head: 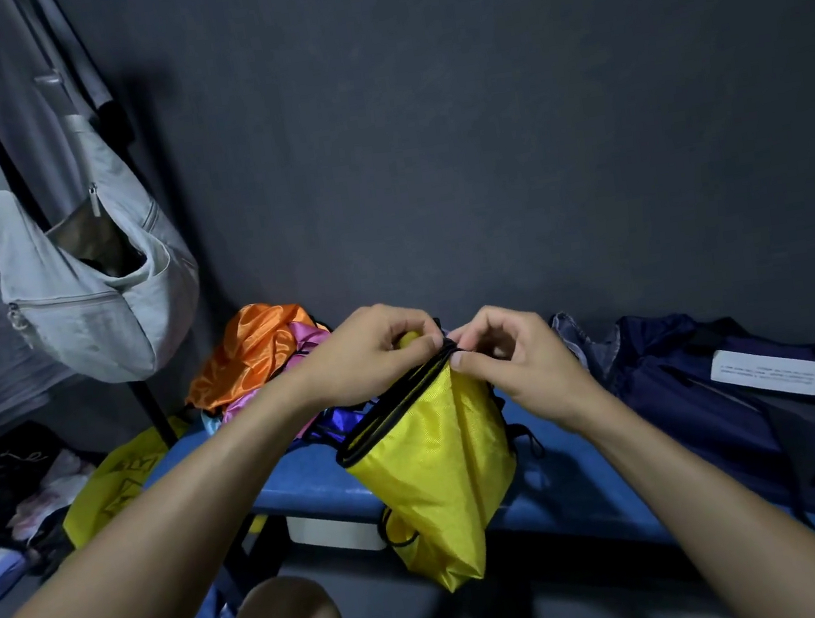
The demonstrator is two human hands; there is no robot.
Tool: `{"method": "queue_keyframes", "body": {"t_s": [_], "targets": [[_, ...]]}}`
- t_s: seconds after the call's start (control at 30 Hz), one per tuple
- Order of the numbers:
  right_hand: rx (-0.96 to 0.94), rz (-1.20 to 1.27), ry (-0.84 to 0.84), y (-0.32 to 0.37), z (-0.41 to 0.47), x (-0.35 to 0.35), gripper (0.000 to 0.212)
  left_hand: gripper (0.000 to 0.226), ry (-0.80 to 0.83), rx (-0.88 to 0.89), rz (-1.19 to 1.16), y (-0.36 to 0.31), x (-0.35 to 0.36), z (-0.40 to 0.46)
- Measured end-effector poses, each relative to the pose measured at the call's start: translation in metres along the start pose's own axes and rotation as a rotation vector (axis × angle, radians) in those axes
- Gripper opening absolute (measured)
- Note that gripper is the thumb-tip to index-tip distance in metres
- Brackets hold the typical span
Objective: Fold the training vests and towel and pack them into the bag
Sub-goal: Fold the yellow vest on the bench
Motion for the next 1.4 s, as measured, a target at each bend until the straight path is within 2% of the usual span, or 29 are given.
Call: {"method": "queue_keyframes", "body": {"t_s": [0.33,0.47,0.6,0.77,1.1,1.27,1.4], "targets": [[-0.036,0.035,0.050,0.011,-0.002,0.011,0.014,0.018,-0.029,0.057,0.099,-0.004,-0.004,-0.002],[-0.119,-0.015,0.040,0.019,-0.002,0.008,0.013,0.022,0.013,0.043,0.048,-0.001,-0.006,-0.002],[-0.149,-0.029,0.076,0.027,-0.004,0.008,0.009,0.013,0.061,0.093,0.085,-0.002,-0.011,0.001],[-0.127,-0.072,0.108,0.026,-0.006,0.009,0.031,0.034,0.040,0.095,0.037,-0.008,-0.018,0.003],[-0.117,0.040,-0.060,0.016,-0.017,0.008,0.034,0.035,-0.024,0.002,-0.102,0.003,-0.012,0.006],[-0.123,0.086,0.047,0.023,-0.023,0.029,0.033,0.035,-0.078,-0.062,-0.269,0.016,-0.014,0.010],[-0.100,0.116,-0.167,0.014,-0.013,0.011,0.039,0.032,-0.012,-0.020,-0.315,0.009,-0.012,0.012]]}}
Point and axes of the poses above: each hand's wrist, its own z-axis towards the middle knuckle, its own x-axis out of the palm, y = z × x, the point moved 10 cm from there along z, towards the middle knuckle, and after that the axes turned 13 degrees about z, right-handed, at the moved point
